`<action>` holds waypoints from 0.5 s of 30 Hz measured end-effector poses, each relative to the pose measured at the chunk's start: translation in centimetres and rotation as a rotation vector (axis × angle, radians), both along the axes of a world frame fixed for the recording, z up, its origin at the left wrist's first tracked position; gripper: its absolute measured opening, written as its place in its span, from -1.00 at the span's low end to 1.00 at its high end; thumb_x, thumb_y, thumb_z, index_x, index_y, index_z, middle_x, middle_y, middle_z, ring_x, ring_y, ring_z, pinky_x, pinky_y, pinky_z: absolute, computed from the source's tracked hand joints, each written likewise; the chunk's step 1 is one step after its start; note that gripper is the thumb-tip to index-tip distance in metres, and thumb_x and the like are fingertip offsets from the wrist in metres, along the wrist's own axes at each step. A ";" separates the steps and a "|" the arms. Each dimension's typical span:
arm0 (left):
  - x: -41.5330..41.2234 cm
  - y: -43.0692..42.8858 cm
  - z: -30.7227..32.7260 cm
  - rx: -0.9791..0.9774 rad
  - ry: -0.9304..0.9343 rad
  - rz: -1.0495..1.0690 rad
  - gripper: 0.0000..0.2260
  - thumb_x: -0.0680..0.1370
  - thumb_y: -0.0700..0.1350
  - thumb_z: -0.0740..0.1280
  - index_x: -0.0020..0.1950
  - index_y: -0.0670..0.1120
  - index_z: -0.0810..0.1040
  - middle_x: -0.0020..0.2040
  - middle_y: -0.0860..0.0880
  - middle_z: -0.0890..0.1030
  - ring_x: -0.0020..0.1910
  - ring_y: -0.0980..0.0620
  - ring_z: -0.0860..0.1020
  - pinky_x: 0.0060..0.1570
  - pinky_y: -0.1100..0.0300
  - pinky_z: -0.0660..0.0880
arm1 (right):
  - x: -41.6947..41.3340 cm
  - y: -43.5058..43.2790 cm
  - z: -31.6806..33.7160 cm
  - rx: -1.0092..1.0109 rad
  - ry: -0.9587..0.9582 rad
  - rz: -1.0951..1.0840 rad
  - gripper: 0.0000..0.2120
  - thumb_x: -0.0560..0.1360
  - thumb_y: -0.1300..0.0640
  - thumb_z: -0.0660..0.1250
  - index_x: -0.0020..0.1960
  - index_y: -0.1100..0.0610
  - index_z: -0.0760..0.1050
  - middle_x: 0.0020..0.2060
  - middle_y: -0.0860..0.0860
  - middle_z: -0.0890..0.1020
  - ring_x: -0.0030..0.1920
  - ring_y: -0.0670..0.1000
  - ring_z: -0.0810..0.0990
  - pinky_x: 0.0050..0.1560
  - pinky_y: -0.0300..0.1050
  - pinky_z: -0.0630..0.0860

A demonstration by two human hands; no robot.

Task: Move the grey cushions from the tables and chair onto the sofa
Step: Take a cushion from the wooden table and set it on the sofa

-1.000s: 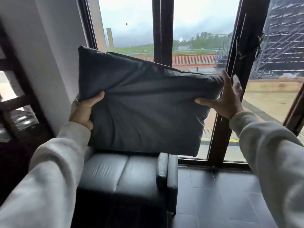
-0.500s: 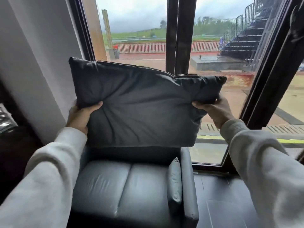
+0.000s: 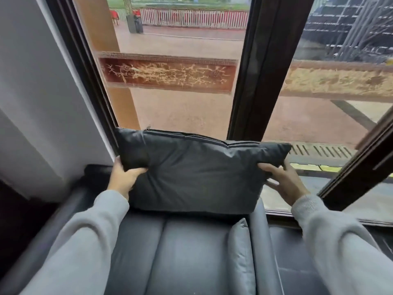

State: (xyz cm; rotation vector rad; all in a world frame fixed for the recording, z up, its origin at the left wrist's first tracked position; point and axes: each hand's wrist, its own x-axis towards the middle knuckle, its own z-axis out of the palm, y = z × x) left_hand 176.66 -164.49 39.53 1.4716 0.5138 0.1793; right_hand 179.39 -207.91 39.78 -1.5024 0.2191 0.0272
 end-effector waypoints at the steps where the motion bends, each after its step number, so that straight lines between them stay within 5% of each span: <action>1: 1.6 0.0 -2.0 0.002 0.027 0.011 -0.47 0.37 -0.18 0.55 0.19 0.25 0.46 0.08 0.18 0.66 0.06 0.06 0.61 -0.09 0.08 0.46 | 1.6 0.2 -2.0 0.010 0.016 -0.008 -0.20 0.20 -0.05 0.67 0.39 -0.01 0.49 0.14 -0.07 0.73 0.13 0.00 0.73 -0.03 -0.06 0.64; 9: 12.8 -1.4 -16.6 -0.019 0.242 -0.028 -0.46 0.49 -0.21 0.48 0.34 0.19 0.39 0.22 0.18 0.60 0.18 0.04 0.56 0.13 -0.13 0.46 | 11.7 -0.1 -17.1 0.072 0.149 -0.159 -0.45 0.45 -0.14 0.55 0.39 -0.08 0.51 0.27 -0.06 0.67 0.28 0.01 0.64 0.01 -0.05 0.62; 15: 16.6 -3.3 -25.9 -0.040 0.373 -0.073 -0.48 0.49 -0.16 0.47 0.32 0.24 0.38 0.19 0.17 0.60 0.13 0.06 0.57 0.01 -0.05 0.48 | 13.4 -1.5 -25.3 0.067 0.262 -0.221 -0.54 0.44 -0.10 0.57 0.29 -0.05 0.58 0.10 -0.12 0.75 0.04 -0.15 0.73 -0.20 -0.22 0.65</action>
